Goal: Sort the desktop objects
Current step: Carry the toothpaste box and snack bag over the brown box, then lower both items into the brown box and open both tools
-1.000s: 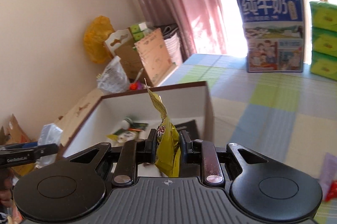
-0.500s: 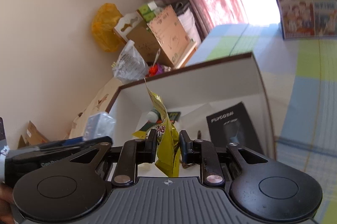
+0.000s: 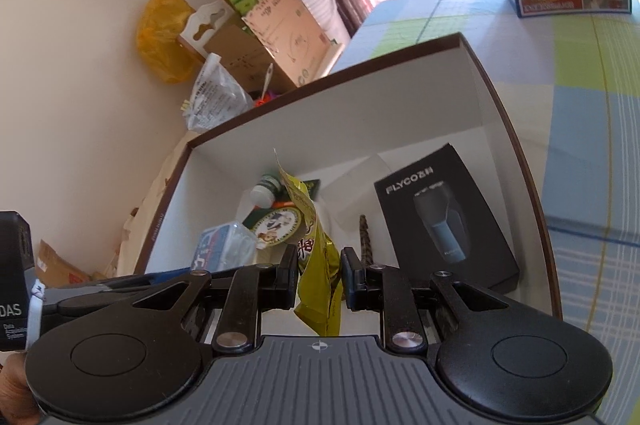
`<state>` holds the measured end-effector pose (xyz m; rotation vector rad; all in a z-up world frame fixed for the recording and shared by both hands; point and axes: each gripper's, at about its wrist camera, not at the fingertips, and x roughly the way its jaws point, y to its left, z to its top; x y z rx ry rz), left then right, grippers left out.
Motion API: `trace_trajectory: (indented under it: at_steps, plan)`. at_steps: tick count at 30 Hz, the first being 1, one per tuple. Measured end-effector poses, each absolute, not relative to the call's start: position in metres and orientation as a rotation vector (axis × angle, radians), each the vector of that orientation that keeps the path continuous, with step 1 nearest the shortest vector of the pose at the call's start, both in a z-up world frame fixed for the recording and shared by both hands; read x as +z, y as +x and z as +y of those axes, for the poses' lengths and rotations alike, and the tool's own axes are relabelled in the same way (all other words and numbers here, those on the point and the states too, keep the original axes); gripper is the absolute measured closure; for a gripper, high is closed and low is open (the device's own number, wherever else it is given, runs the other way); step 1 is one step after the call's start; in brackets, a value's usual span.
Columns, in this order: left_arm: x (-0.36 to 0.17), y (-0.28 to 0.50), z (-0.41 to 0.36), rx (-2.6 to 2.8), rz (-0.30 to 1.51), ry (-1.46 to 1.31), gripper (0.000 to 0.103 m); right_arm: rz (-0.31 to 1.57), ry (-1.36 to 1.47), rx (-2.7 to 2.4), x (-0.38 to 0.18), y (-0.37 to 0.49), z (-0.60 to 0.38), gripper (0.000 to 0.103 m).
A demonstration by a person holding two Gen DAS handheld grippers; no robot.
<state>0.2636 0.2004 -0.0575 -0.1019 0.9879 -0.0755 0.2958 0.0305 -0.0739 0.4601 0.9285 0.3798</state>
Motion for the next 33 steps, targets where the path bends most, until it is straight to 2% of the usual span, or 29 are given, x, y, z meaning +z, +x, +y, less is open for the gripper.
trace_trajectory:
  at_steps: [12, 14, 20, 24, 25, 26, 27, 28, 33]
  plan:
    - [-0.074, 0.277, 0.197, -0.134, 1.068, -0.094, 0.049, 0.995, 0.49, 0.355, -0.083, 0.296, 0.026, 0.084]
    - [-0.072, 0.278, 0.197, -0.137, 1.059, -0.09, 0.045, 1.003, 0.495, 0.369, -0.084, 0.297, 0.029, 0.084]
    - [-0.065, 0.281, 0.202, -0.12, 1.039, -0.079, 0.039, 1.032, 0.491, 0.41, -0.089, 0.3, 0.038, 0.084]
    - [-0.063, 0.28, 0.205, -0.108, 1.036, -0.07, 0.038, 1.055, 0.512, 0.461, -0.094, 0.303, 0.044, 0.083]
    - [-0.063, 0.28, 0.206, -0.107, 1.036, -0.069, 0.038, 1.053, 0.515, 0.465, -0.095, 0.304, 0.045, 0.077]
    - [-0.063, 0.279, 0.206, -0.105, 1.036, -0.067, 0.038, 1.047, 0.514, 0.451, -0.095, 0.304, 0.045, 0.052]
    - [-0.062, 0.278, 0.207, -0.102, 1.035, -0.064, 0.038, 1.038, 0.504, 0.417, -0.094, 0.303, 0.044, 0.032]
    - [-0.062, 0.277, 0.208, -0.101, 1.034, -0.06, 0.038, 1.009, 0.487, 0.365, -0.091, 0.301, 0.043, 0.006]
    - [-0.058, 0.272, 0.213, -0.086, 1.024, -0.037, 0.032, 0.958, 0.408, 0.343, -0.076, 0.297, 0.038, 0.006]
